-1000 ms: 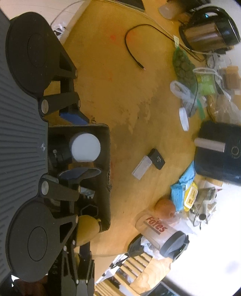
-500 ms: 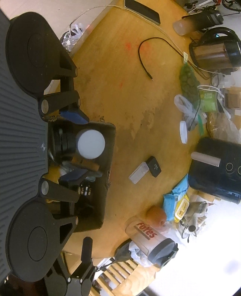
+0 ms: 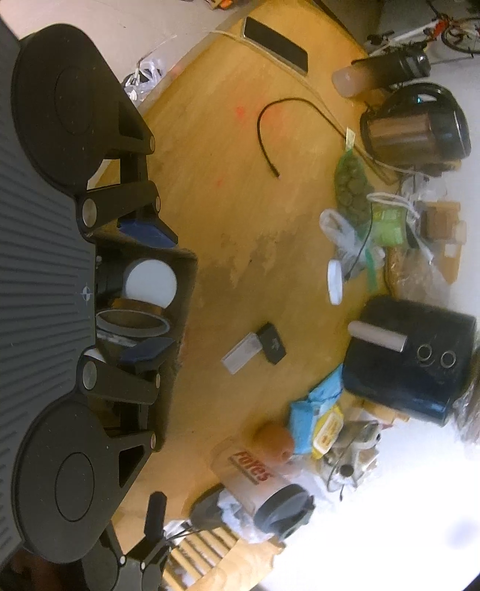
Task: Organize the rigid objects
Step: 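Move the right tool to the clear plastic case and close on it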
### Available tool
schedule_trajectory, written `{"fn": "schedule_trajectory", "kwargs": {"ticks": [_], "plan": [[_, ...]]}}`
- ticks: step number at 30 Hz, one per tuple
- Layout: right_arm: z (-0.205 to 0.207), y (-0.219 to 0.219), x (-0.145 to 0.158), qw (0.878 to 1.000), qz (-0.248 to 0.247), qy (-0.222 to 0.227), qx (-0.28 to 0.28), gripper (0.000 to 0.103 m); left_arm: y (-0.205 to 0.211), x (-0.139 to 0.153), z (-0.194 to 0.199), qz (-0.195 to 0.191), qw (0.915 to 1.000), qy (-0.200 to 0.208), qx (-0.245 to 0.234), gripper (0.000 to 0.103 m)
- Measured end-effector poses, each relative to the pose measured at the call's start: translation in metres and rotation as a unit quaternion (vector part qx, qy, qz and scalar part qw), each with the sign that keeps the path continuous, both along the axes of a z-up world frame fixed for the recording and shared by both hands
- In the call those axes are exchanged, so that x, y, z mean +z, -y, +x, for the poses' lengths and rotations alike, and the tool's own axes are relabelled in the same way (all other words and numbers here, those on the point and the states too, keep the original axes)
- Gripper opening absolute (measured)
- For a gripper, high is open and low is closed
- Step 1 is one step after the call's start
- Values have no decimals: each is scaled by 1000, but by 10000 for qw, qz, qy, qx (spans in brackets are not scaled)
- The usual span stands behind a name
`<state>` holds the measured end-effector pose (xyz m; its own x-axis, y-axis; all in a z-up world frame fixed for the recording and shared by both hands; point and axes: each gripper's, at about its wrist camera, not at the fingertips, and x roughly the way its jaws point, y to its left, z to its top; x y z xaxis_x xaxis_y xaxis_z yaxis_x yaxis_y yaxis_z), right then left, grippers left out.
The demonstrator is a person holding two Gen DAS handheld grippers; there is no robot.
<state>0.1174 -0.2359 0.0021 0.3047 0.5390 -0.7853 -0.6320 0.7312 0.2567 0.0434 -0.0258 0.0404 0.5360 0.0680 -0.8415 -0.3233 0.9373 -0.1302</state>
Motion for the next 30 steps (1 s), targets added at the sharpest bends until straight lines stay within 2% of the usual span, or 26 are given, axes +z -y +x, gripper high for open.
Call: {"fn": "schedule_trajectory", "kwargs": {"ticks": [7, 12, 20, 30], "plan": [[18, -2, 7, 9998, 36, 167, -109, 103, -1, 8, -3, 150, 9999, 45, -27, 53], [22, -9, 3, 9995, -77, 259, -173, 103, -8, -1, 3, 37, 9999, -52, -155, 53], [33, -18, -5, 9984, -208, 167, -491, 103, -18, -12, 23, -63, 9980, -78, -629, 53], [57, -39, -19, 9979, -228, 168, -580, 103, -27, -27, 43, -291, 9922, -196, -1194, 53]]}}
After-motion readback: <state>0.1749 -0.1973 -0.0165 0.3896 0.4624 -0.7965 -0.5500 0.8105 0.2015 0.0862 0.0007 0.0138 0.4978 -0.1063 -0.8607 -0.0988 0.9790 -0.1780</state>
